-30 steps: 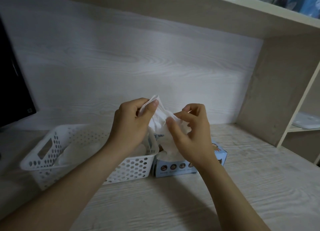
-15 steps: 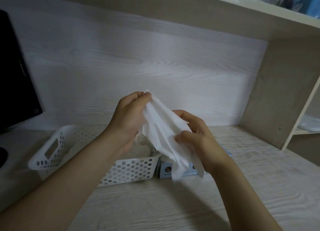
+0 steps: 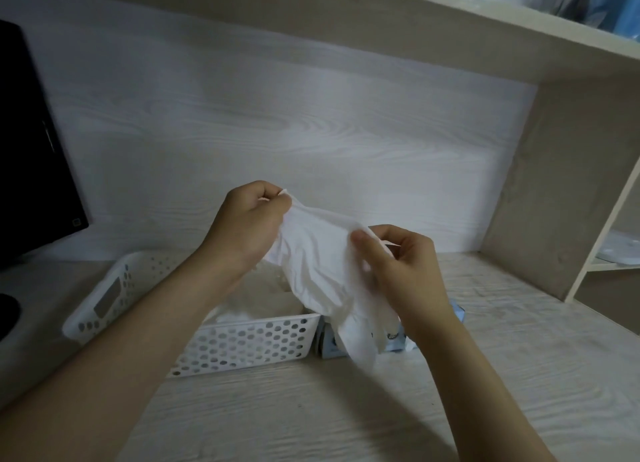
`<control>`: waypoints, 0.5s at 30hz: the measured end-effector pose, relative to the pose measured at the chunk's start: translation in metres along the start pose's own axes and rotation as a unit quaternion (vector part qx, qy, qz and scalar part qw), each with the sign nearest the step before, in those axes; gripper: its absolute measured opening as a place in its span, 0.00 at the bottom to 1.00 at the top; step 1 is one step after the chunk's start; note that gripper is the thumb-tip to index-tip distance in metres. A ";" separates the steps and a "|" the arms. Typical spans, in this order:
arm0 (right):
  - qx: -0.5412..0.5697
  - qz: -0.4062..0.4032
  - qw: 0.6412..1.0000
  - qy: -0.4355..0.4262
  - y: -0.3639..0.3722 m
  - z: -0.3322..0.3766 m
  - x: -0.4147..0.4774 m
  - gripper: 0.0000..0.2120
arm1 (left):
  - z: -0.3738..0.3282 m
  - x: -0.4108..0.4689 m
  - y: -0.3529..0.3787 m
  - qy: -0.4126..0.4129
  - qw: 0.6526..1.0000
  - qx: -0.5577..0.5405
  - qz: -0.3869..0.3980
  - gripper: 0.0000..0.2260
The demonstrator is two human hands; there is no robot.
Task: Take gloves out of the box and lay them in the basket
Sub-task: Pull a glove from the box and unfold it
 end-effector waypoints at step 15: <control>-0.400 -0.012 0.912 -0.093 0.059 0.014 0.029 0.13 | 0.003 0.005 -0.019 0.002 0.941 0.313 0.125 0.07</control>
Point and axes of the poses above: each hand's wrist, its own x-axis towards the middle knuckle, its own y-axis out of the palm, z = x × y, the point moved 10 cm from there along x, towards the middle knuckle, and after that the axes turned 6 degrees about -x, right-handed, at the moved point
